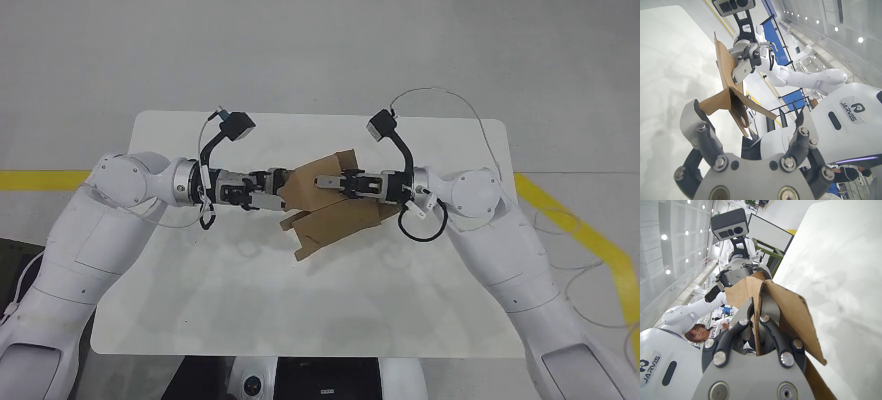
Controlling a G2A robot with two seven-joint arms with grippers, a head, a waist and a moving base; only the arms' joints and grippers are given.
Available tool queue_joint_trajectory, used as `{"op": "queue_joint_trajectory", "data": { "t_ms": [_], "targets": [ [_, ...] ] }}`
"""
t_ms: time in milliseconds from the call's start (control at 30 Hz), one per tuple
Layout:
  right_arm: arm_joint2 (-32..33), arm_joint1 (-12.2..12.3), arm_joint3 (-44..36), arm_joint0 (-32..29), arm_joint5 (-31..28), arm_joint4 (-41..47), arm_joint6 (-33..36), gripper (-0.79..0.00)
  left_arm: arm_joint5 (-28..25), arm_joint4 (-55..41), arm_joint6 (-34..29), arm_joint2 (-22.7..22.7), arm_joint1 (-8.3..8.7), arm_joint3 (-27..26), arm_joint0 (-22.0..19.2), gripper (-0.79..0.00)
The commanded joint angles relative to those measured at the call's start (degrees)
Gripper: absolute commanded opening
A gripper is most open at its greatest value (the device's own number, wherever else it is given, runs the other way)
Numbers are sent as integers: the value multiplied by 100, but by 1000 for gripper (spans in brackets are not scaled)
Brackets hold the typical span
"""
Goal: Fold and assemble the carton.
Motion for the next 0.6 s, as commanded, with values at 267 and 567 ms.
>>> {"op": "queue_joint_trajectory", "data": {
  "t_ms": [267,567],
  "targets": [
    [100,32,-90,-47,64,51,271,-785,-199,257,201,-274,79,266,-4,0],
    [349,71,-250,-238,251,-248,-434,-785,-126,31,127,-602,227,-194,334,0]
  ]
}}
